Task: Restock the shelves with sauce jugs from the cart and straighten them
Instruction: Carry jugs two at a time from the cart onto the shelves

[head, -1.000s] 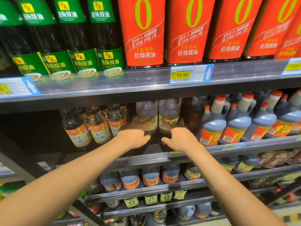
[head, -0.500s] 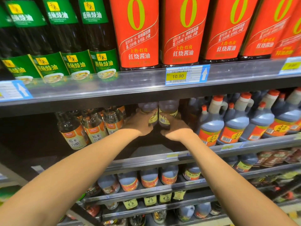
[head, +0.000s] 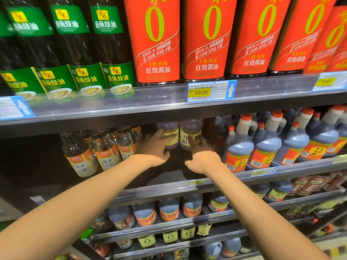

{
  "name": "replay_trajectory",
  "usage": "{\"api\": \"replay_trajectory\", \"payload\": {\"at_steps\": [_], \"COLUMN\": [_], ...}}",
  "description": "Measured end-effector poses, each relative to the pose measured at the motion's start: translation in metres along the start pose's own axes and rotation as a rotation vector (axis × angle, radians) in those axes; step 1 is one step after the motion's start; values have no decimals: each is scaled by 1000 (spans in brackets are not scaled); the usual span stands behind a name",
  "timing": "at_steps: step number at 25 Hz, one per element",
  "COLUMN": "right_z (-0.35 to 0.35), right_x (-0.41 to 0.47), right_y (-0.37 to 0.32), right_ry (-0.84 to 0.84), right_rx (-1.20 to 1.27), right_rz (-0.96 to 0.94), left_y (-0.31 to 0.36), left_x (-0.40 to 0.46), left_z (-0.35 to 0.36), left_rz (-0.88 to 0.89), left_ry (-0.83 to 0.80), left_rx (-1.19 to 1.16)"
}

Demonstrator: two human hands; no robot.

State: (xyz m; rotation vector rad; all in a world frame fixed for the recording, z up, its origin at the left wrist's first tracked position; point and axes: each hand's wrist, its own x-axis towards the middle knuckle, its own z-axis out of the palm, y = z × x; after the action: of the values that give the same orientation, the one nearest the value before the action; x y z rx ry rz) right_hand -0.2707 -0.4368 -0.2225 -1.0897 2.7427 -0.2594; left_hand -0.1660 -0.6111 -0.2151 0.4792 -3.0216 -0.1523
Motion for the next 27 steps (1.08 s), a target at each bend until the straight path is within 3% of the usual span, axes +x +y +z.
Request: {"api": "replay_trajectory", "payload": {"at_steps": [8, 15, 20, 27], "right_z": [-5, -3, -4, 18], "right_x": [22, 0, -69, -165], "right_y": [5, -1, -8, -48], "right_ry": [-19, 21, 239, 116], "right_rx": [4, 22, -66, 25], "right_rz": [30, -1, -199, -590], "left_y": [-4, 9, 17, 38], "left_x": [10, -45, -131, -308], "left_z": [1, -36, -55, -47], "left_rz": [-43, -84, -176, -561], "left_ry": [-89, -84, 49, 165], "left_rx": [4, -9, -23, 162]}}
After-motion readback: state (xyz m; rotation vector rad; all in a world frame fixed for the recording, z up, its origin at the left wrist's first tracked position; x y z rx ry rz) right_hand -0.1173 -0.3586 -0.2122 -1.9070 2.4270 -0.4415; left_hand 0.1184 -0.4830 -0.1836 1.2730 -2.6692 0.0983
